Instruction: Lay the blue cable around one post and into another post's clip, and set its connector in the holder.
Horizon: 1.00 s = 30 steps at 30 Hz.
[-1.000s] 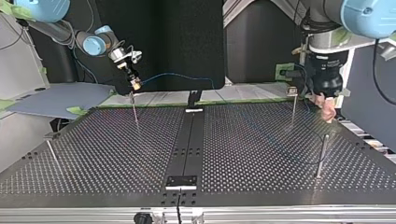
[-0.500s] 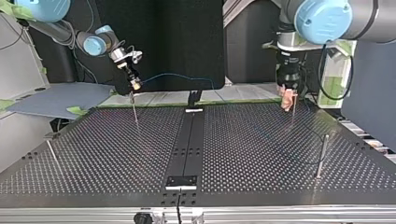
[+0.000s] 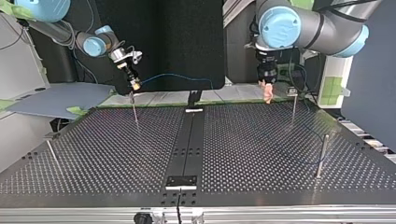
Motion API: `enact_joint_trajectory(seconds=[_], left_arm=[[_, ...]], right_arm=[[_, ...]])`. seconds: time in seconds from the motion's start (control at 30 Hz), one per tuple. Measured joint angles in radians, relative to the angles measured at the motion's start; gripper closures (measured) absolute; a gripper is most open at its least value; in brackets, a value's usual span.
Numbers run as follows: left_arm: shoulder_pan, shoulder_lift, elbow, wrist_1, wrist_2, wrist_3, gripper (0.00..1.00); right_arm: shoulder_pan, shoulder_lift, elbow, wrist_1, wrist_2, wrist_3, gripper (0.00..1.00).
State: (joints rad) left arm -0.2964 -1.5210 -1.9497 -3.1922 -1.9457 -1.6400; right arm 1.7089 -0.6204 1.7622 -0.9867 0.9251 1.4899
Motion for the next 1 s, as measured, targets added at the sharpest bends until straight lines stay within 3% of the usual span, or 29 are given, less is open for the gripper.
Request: enact_joint_trajectory(seconds=[0.4,1.0], left_arm=[[-0.112,-0.112,0.0,0.112,-0.106,-0.11,0.0],[-0.275,-0.275,0.004,0.275,-0.118,-0.143,0.0]], right_arm=[[0.0,0.0,0.0,0.001,0.0,-0.001,0.91],[0.0,0.0,0.0,0.003,0.0,-0.012,0.91]])
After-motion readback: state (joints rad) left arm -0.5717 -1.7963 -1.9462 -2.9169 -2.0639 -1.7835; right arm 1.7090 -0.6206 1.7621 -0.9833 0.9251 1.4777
